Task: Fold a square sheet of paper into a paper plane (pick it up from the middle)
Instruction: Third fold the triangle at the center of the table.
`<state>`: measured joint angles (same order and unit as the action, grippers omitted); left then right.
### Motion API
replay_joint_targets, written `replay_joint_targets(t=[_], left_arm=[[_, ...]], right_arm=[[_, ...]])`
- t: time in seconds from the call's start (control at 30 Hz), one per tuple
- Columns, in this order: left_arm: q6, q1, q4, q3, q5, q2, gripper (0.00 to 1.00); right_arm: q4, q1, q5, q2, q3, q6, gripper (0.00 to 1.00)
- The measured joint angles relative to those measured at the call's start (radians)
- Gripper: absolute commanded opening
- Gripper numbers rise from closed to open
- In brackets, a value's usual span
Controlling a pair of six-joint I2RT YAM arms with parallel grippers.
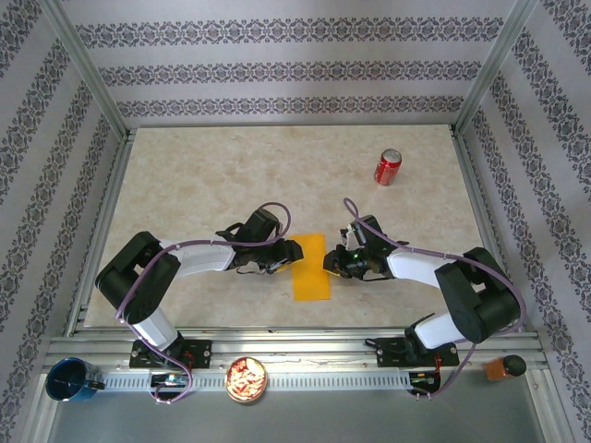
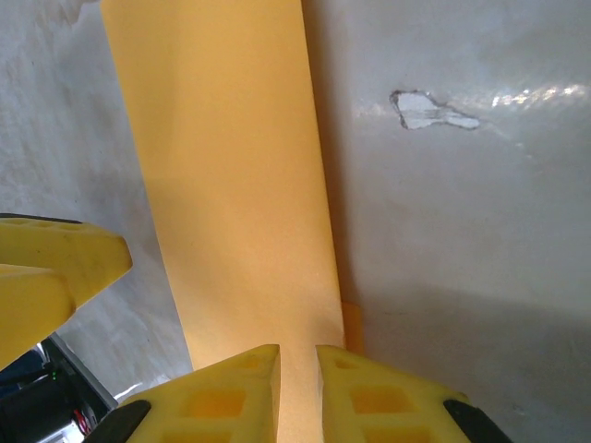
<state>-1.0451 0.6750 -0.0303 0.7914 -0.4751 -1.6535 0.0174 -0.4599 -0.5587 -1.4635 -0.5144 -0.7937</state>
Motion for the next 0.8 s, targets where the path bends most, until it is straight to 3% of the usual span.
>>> replay_joint_targets(t=[0.8], left_arm=[[0.005,0.013,-0.001,0.003,-0.019,-0.046,0.46]], right_arm=[[0.035,0.006,-0.009,-0.039,0.016,-0.003,0.18]])
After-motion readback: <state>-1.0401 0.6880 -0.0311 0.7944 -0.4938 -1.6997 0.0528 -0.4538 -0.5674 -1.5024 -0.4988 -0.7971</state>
